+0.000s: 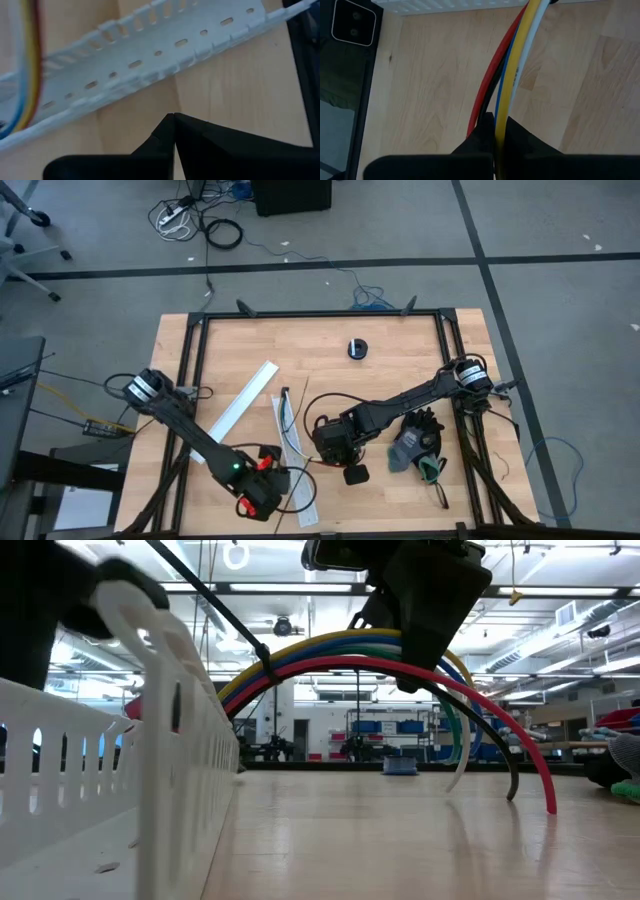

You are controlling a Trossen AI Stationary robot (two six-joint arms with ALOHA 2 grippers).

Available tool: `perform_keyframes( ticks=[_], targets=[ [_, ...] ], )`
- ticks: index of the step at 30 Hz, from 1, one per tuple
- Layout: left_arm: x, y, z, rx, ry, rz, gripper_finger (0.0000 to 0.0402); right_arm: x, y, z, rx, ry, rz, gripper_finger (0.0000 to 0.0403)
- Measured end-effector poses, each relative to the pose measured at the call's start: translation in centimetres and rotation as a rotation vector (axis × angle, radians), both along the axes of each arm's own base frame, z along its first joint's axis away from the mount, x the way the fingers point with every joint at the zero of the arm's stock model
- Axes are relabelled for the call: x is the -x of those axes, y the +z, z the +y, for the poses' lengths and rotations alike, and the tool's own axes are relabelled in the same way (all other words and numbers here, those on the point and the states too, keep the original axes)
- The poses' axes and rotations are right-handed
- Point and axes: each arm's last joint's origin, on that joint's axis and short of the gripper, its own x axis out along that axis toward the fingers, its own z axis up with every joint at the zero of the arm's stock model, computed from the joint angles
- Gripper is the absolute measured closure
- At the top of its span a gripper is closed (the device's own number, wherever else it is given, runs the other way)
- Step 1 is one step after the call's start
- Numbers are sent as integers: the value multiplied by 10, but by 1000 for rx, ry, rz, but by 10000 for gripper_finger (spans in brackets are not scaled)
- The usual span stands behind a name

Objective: Ziptie cables
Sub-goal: Put the cable wires in the white cable duct

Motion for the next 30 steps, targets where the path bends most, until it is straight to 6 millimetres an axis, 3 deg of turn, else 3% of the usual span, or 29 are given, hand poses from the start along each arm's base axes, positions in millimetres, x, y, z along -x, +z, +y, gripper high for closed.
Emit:
perform_keyframes(
  ticks=[5, 14, 20, 30],
  targets=[
    [-10, -28, -6, 26, -23, 13, 402, 0, 0, 0, 1, 3, -1, 399],
    [-29, -37, -18, 145, -82, -101, 402, 0, 0, 0, -5, -20, 7, 399],
    [-37, -46, -13, 137, -86, -100, 402, 2, 0, 6, -18, -59, 25, 399],
    [-63, -41, 11, 77, -45, -230, 402, 12, -1, 21, -55, -110, 106, 399]
  ],
)
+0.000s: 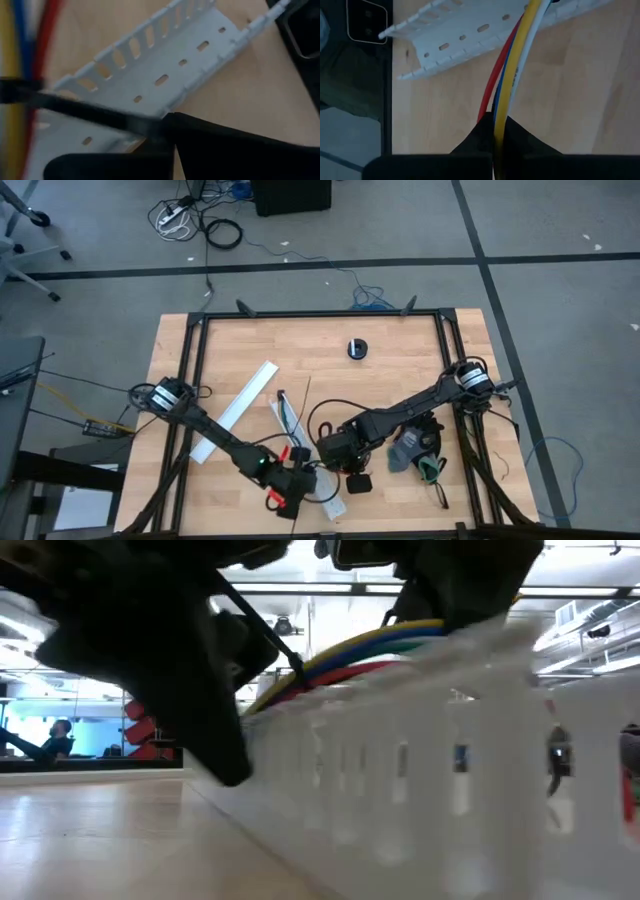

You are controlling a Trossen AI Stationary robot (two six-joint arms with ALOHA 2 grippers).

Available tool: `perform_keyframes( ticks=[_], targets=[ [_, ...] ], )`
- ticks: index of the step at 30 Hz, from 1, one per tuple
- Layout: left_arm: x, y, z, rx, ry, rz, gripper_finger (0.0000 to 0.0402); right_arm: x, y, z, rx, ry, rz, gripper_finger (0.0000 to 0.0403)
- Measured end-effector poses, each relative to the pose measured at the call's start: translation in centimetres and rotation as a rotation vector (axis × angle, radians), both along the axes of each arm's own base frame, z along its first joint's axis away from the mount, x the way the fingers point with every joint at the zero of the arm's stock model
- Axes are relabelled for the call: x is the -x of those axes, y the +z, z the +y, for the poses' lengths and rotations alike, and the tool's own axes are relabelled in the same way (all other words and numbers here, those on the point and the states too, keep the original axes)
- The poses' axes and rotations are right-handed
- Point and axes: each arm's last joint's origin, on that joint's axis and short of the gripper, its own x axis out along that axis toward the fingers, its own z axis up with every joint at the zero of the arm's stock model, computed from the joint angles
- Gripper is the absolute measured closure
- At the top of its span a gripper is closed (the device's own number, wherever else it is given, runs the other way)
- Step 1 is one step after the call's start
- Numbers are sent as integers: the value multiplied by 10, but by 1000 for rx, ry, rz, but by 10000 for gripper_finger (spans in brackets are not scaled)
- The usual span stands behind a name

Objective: Ziptie cables
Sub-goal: Put the cable wires in the white cable duct

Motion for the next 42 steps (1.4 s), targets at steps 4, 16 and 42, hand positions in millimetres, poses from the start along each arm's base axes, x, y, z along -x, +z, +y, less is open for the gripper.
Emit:
perform_keyframes(
  ticks=[4, 16, 42],
  targets=[
    [-8, 0, 12, -17, 12, -12, 402, 4, 1, -1, 11, -48, 67, 399],
    [-21, 3, 30, -42, 13, -54, 402, 18, 11, 17, -62, -225, 248, 399],
    [11, 43, 67, -622, -150, 74, 310, 18, 12, 24, -68, -215, 217, 399]
  ],
)
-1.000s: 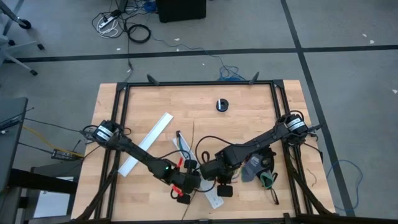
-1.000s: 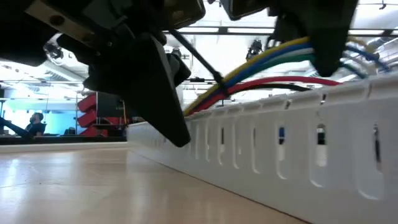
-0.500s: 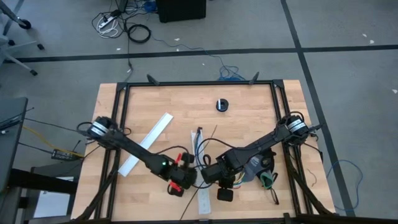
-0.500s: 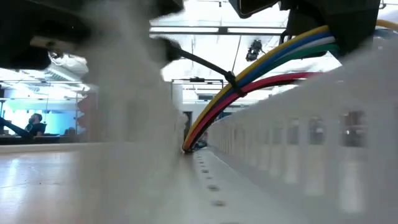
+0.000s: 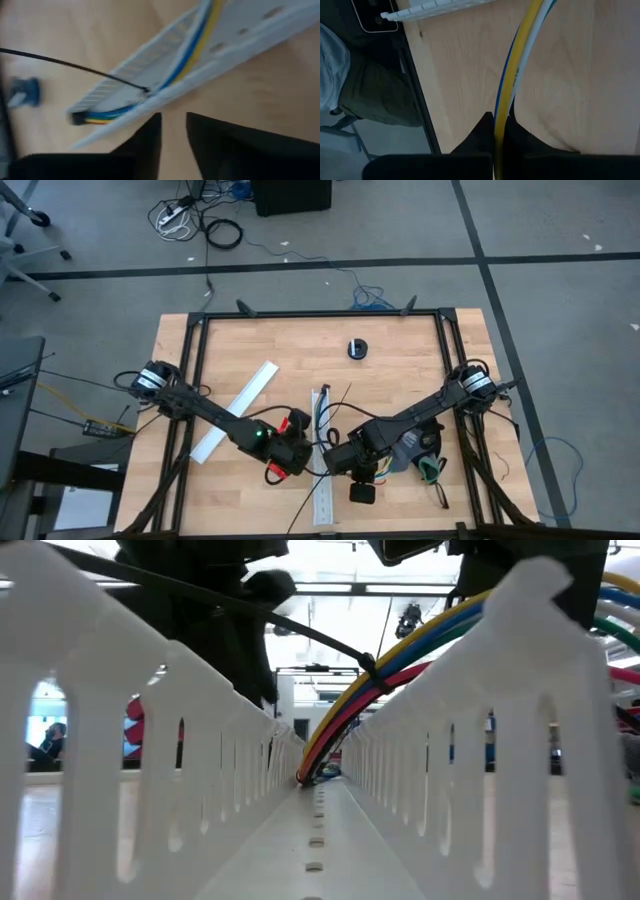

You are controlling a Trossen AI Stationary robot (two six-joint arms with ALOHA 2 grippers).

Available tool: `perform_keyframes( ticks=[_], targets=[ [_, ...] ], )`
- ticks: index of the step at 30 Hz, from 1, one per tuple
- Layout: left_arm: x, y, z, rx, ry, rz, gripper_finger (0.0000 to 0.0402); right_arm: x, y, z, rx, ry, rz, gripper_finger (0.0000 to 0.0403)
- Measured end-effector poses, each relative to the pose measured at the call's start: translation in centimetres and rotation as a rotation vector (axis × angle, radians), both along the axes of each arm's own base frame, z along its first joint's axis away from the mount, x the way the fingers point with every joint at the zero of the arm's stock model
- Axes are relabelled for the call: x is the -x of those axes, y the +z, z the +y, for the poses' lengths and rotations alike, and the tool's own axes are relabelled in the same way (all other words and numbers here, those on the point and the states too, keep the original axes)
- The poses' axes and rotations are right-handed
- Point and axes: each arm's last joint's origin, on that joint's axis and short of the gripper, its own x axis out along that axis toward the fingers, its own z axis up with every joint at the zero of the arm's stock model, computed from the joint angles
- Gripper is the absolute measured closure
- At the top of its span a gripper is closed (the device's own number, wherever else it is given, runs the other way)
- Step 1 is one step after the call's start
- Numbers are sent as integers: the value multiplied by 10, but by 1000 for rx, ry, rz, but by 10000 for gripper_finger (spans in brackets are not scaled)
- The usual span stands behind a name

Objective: Ziptie cables
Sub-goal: Put the cable wires in the white cable duct

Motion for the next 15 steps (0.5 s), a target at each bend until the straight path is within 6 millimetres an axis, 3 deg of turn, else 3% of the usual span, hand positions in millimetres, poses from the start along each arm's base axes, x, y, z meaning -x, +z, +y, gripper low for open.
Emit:
perform_keyframes(
  ticks=[7, 15],
  targets=[
    [-4, 0, 13, -281, -158, 68, 224, 0, 0, 1, -19, 16, 6, 399],
    [-9, -8, 33, -534, -335, 182, 212, 1, 0, 1, -28, 39, 3, 399]
  ],
)
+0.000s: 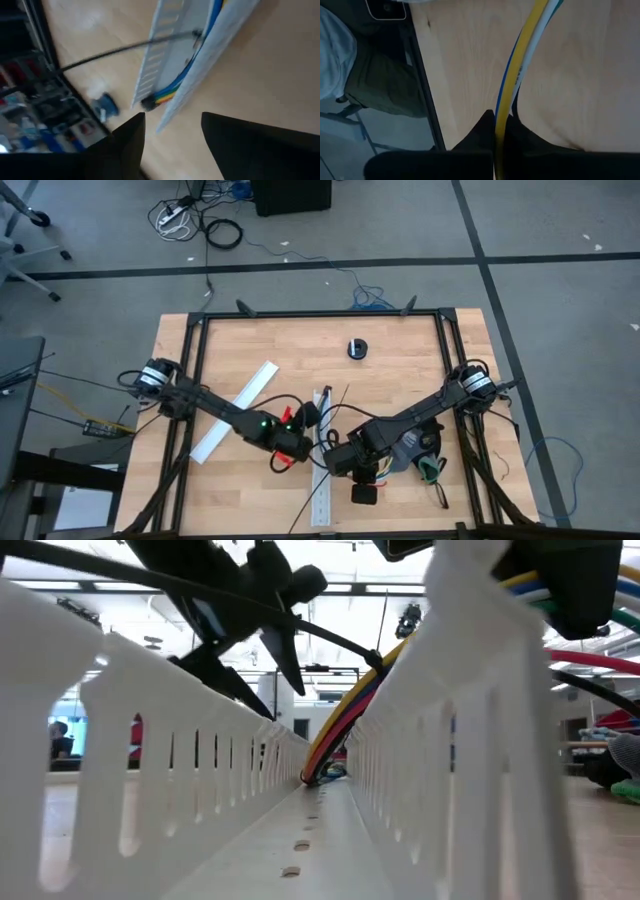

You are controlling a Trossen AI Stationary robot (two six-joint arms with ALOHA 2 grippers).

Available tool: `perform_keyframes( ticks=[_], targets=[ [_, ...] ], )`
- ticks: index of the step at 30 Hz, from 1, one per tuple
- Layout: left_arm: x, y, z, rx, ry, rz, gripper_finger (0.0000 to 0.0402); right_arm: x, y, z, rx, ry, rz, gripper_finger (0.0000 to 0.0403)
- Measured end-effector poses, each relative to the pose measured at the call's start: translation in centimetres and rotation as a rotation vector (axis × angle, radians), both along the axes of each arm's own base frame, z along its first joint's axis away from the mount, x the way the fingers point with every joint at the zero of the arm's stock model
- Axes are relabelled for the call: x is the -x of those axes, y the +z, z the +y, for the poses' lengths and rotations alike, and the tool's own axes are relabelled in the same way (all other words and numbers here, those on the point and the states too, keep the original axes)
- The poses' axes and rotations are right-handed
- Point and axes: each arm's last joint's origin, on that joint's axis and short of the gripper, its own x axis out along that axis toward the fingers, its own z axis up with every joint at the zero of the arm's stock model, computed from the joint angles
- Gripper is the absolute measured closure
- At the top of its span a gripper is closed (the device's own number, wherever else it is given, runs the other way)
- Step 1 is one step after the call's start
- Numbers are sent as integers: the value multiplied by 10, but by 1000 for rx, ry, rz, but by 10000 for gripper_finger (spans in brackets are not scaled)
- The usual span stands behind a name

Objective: Ziptie cables
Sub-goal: Put the cable wires in the white cable duct

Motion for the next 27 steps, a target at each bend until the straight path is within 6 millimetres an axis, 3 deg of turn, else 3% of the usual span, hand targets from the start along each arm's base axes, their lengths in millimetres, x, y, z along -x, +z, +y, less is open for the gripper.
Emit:
perform_keyframes(
  ticks=[11, 20, 27],
  targets=[
    [-9, -8, -1, -90, -247, 19, 211, 0, 0, 1, -18, 33, -3, 399],
    [-16, -36, -2, -146, -305, 121, 211, 0, -1, 1, -21, 35, 3, 399],
    [-15, -41, -2, -148, -301, 149, 228, 0, -1, 1, -21, 44, -2, 399]
  ],
)
